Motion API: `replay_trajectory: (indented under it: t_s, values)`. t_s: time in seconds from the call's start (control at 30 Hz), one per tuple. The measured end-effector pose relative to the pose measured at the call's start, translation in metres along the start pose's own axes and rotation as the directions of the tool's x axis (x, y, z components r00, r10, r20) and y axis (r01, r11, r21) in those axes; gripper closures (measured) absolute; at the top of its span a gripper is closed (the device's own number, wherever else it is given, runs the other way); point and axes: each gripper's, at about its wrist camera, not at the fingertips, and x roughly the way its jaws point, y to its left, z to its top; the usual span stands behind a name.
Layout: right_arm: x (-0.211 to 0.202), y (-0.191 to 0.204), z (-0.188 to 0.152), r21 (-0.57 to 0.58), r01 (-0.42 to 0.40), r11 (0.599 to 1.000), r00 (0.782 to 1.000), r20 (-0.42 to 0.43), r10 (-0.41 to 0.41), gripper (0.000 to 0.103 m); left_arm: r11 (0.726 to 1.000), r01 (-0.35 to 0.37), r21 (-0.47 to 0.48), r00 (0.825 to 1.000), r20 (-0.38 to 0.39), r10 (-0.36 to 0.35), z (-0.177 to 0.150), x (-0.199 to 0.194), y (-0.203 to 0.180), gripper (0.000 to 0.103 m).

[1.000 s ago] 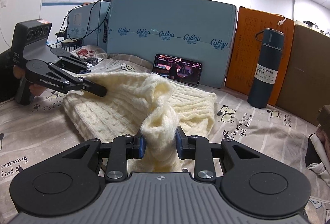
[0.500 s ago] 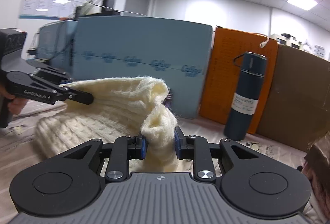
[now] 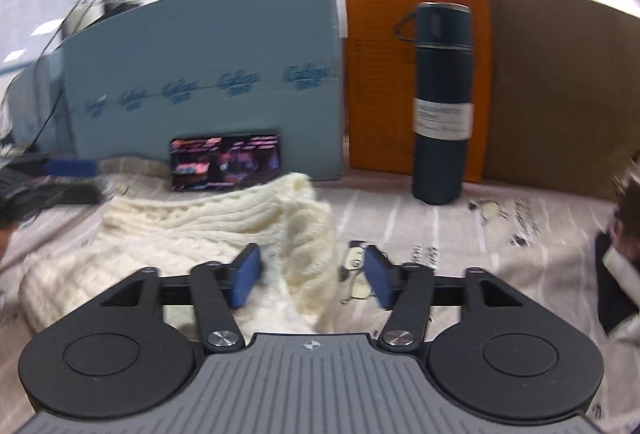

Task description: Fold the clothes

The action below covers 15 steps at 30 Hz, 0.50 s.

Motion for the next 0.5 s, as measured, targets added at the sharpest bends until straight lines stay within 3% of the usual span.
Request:
replay_trajectory:
  t_s: [0.27, 0.5]
  values:
    - [0.010, -0.005, -0.008, 0.074, 0.098, 0.992, 0.994, -0.057, -0.094, 0.028, 0.995, -0.047, 0.086, 0.993, -0.102, 0.056, -0.019, 0.027, -0.017, 0.002]
    - [0.014, -0.012, -0.011, 0.116, 0.120, 0.986, 0.989, -0.094, -0.110, 0.017, 0.988, -0.076, 0.131, 0.982, -0.164, 0.097, -0.031, 0.042, -0.028, 0.000]
